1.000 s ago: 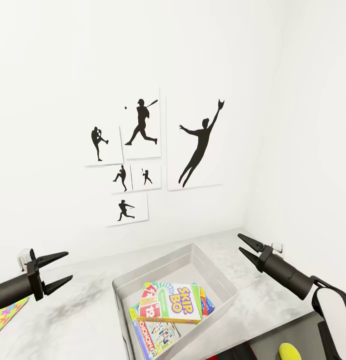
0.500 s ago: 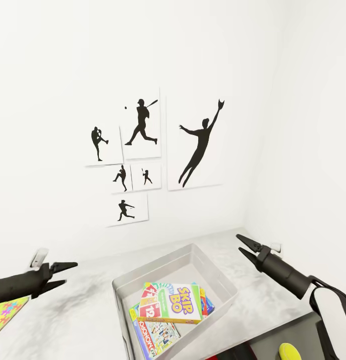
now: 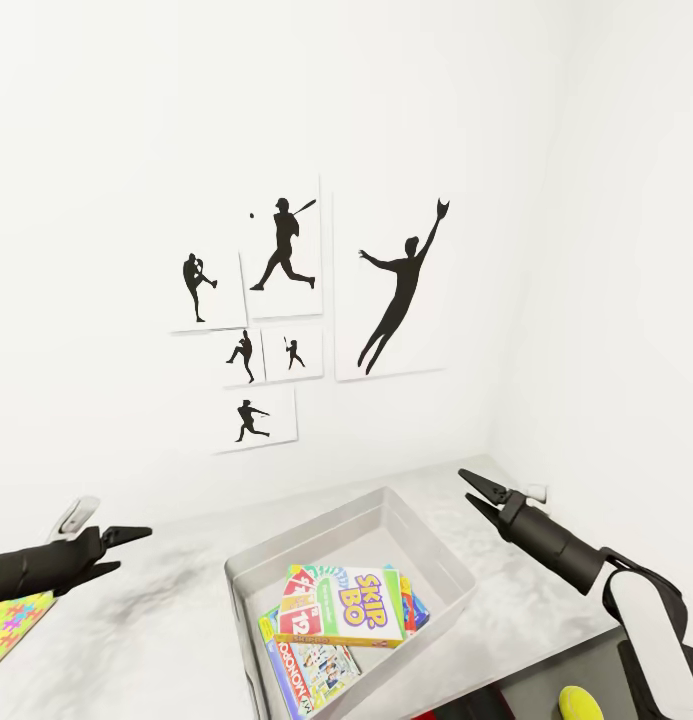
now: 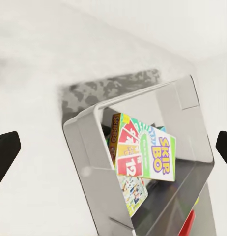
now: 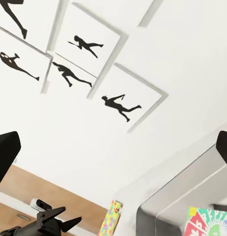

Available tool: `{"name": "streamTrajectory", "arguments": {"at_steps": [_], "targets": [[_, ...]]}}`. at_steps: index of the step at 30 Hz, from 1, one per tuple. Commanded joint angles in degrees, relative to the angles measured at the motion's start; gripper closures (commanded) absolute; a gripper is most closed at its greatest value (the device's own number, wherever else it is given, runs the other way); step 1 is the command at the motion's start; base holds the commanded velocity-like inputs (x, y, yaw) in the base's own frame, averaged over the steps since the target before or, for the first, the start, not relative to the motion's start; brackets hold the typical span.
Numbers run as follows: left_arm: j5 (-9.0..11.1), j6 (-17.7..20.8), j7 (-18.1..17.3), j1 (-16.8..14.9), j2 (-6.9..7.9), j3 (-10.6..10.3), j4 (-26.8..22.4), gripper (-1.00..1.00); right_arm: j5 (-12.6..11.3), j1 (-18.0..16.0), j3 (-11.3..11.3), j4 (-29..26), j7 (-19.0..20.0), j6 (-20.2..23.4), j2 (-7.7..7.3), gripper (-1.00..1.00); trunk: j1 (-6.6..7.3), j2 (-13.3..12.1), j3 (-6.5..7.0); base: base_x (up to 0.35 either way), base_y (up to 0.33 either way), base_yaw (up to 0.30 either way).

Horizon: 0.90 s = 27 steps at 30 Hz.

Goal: Put all the toys in the child's room - the three board games (two on the bed and one on the table), the two jigsaw puzzles on the table, and the tennis ball on the table - inside the toy box on the table in the child's room.

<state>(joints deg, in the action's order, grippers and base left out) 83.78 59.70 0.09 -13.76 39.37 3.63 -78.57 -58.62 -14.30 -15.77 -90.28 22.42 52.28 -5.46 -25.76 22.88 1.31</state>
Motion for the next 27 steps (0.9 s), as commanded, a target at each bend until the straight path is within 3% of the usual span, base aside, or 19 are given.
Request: {"name": "streamTrajectory", "arguments": {"at_steps": [1,17,27], "targets": [[0.01,0.24,-0.07,-0.03,-0.02,0.05,-0.07,-1.0,0.27,-0.03,-0.04,0.02,0.35,0.26,0.01,-1.0,-0.02,0.04,-0.02,0.0,0.0,0.0],[-0.08,0.08,-0.3,-0.04,-0.17,0.02,-0.35,-1.0,0.35,-0.03,-0.42,0.03,-0.39,0.11,-0.03,-1.0,-0.02,0.04,-0.02,-0.159,0.0,0.0],[-0.03,0.21,-0.99,-0.04,-0.1,0.17,-0.35,-1.0,0.28,-0.03,-0.64,0.01,-0.52,0.18,-0.12,-1.0,-0.02,0.04,-0.18,-0.041,0.0,0.013]]}}
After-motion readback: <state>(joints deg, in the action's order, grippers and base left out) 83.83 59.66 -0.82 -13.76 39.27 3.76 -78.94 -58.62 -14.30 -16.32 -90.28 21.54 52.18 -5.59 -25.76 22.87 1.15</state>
